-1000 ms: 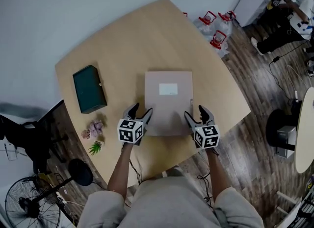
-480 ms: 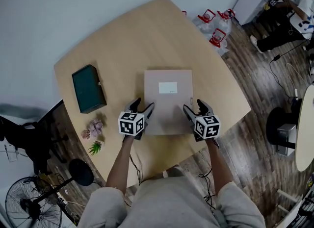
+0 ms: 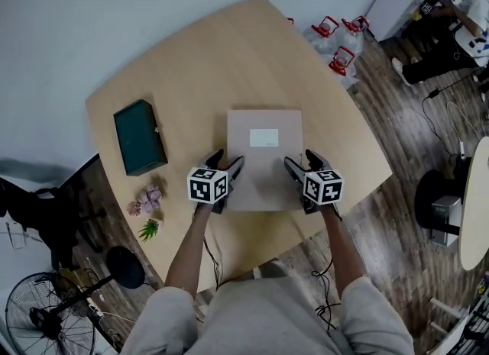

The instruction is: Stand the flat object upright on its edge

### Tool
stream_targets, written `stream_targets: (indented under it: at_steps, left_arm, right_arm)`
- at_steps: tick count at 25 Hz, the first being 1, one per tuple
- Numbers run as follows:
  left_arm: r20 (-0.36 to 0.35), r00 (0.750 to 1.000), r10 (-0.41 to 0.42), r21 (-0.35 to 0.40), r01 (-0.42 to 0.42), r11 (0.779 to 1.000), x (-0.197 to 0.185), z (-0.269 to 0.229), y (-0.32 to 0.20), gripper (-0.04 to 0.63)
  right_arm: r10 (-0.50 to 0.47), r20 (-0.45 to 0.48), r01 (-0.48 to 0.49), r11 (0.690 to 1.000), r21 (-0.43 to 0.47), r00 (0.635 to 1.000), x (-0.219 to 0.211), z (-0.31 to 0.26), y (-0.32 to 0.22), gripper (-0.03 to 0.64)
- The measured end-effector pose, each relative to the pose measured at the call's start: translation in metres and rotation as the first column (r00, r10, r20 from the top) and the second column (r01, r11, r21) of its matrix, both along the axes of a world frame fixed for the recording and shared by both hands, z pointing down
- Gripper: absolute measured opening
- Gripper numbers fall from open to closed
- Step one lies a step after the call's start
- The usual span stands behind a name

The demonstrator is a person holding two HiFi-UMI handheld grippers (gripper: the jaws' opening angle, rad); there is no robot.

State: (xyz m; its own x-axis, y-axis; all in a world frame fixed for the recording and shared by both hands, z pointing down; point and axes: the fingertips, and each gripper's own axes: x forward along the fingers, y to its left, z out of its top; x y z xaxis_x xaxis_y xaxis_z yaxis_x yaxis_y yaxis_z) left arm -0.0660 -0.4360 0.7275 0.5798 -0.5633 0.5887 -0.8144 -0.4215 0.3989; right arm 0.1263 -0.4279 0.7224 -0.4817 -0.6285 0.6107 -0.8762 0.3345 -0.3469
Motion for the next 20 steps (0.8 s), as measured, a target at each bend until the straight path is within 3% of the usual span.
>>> stream_targets:
  at_steps: [8,13,20]
  left_arm:
    - [-0.021,1.000,0.006,-0.036,-0.006,0.999,0.004,0.008,-0.004,0.282]
    - [-0.068,0.997,-0.031,-0.049,0.028,0.998,0.001,0.004,-0.011,0.282]
    - [-0.074,0.997,-0.012,-0.105,0.004,0.994,0.009,0.009,-0.022,0.282]
  right_arm:
    - [-0.003,0.028,0.004,0.999,-0.031,1.000,-0.006,0.007,-0.015,0.324]
    - [-0.020,0.035,0.022,0.998,-0.058,0.999,-0.008,0.012,-0.016,0.324]
    - [-0.014,0.048,0.019,0.996,-0.087,0.999,-0.007,0.014,-0.020,0.328]
